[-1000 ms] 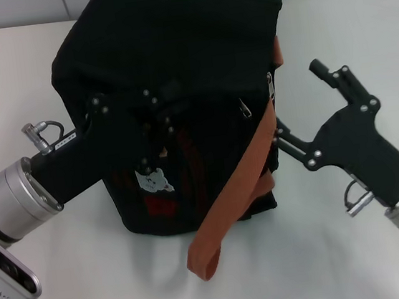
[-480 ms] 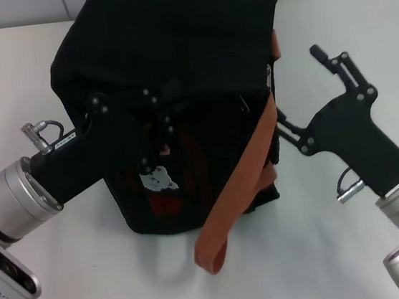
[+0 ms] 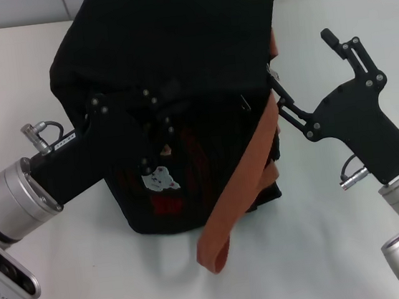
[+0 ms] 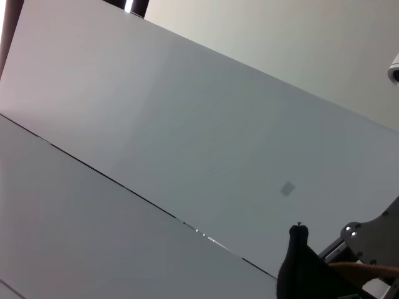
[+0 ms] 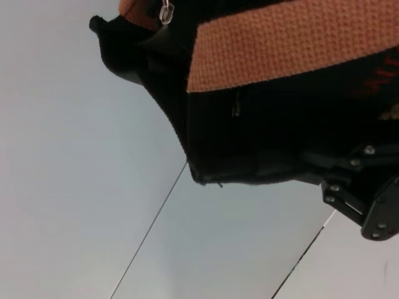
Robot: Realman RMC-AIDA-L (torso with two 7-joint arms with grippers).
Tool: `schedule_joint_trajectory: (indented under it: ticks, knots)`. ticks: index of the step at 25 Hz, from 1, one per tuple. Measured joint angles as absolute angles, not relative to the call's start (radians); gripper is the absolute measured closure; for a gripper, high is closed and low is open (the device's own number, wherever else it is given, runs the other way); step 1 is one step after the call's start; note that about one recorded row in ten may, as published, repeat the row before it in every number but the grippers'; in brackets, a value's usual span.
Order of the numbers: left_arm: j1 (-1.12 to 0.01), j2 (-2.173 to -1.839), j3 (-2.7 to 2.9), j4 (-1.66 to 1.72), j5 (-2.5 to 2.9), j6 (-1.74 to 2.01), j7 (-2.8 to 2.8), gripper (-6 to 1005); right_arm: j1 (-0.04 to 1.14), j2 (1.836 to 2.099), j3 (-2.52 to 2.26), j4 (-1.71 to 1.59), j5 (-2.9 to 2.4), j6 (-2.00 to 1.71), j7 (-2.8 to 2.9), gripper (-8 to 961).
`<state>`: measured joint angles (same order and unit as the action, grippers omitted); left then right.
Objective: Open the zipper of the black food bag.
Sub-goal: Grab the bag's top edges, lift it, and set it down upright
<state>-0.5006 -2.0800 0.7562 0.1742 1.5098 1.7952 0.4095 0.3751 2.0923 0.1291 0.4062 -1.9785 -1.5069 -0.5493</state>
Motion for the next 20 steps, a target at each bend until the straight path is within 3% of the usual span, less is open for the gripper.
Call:
schedule_joint_trajectory:
  ticks: [20]
  knots:
    - [-0.506, -2.080, 0.756, 0.173, 1.512, 1.795, 0.409, 911, 0.394, 2.092, 0.130, 0.423, -1.976, -1.480, -0.649, 140]
